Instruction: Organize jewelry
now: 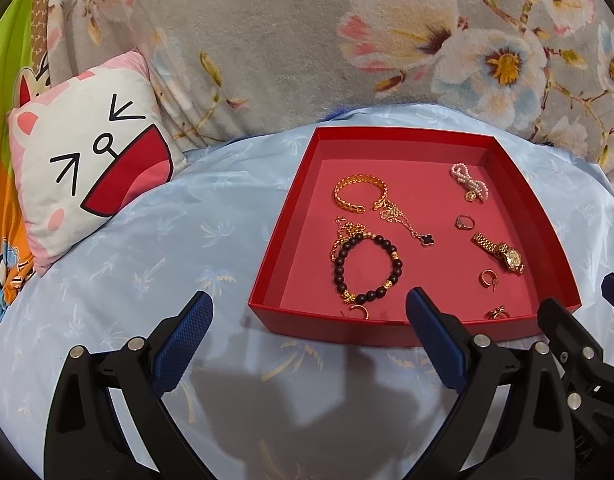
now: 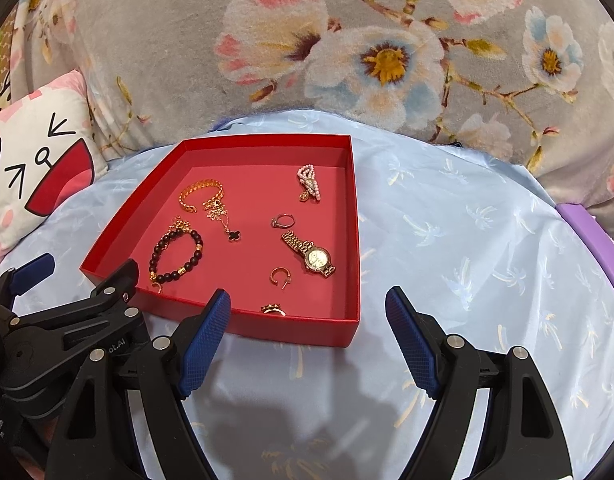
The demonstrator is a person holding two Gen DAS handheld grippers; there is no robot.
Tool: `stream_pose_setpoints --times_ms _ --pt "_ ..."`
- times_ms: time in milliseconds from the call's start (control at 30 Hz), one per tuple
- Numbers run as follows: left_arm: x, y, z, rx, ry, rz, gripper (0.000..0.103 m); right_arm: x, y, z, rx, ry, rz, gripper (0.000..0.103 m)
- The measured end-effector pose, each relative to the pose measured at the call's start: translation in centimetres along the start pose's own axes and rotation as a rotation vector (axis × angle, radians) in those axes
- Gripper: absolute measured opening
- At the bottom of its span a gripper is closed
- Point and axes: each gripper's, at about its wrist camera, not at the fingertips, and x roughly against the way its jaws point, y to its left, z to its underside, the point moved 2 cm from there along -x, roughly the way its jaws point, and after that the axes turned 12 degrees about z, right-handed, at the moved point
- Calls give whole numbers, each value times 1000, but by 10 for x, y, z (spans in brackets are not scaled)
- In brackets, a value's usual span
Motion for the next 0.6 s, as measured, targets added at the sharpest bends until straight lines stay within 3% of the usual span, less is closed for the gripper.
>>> stream_pose_setpoints --times_ms 600 --pt "-1 -1 1 -2 -2 -15 94 0 2 2 15 -2 11 78"
